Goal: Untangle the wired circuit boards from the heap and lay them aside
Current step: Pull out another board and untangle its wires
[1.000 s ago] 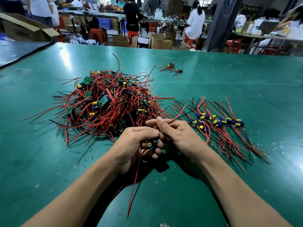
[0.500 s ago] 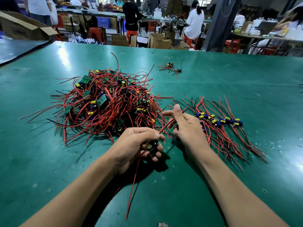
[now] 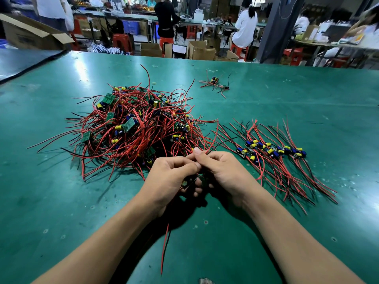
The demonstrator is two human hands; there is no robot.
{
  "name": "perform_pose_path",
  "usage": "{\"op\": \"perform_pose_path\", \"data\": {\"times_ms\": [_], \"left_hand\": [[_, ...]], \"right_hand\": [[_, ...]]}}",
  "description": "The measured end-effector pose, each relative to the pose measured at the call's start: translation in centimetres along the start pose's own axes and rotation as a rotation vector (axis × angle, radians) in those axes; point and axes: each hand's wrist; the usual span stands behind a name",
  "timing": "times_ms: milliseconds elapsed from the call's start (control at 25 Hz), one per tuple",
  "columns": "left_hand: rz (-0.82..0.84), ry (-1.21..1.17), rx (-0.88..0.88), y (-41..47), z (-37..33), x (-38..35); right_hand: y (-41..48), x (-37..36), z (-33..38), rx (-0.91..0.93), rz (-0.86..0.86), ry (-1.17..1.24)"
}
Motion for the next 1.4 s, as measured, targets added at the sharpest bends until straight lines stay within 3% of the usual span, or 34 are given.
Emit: {"op": "perform_pose_path", "data": {"times_ms": [120, 280, 400, 640, 800, 880, 1120, 1400], "left_hand": [[-0.007, 0.065, -0.011, 0.1, 0.1, -0.1], [0.048, 0.119, -0.034, 0.0, 0.4, 0.0], [0.088, 0.149, -0.053, 0.1, 0.5, 0.0], [0.099, 0.162, -0.056, 0.1, 0.7, 0.4], [0.101, 0.166, -0.047, 0.1, 0.5, 0.4], [0.083, 0.152, -0.034, 0.0, 0.5, 0.4], [0.008, 0.149, -0.09, -0.2, 0.7, 0.1], [0.046, 0.126, -0.02, 0.2, 0.4, 0.1]], "right_hand": [[0.2, 0.0, 0.2, 0.04, -0.105, 0.023], [1.2, 1.1, 0.4, 0.166, -0.395, -0.138], [1.5, 1.5, 0.4, 0.187, -0.473, -0.031], [1.3, 1.9, 1.7, -0.043, -0.155, 0.636], [1.0, 2.3, 2.1, -0.1, 0.009, 0.802], [1.0, 2.0, 1.9, -0.081, -0.017, 0.709], [0.3, -0.2, 0.2, -0.028, -0.129, -0.002], [0.3, -1.0, 0.1, 0.007, -0.227, -0.017]]}}
Point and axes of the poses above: each hand's wrist, its own y-axis towards the middle knuckle, its own x-axis out of the back of the hand, z = x × y, and after that the axes turned 8 degrees about y, right-handed
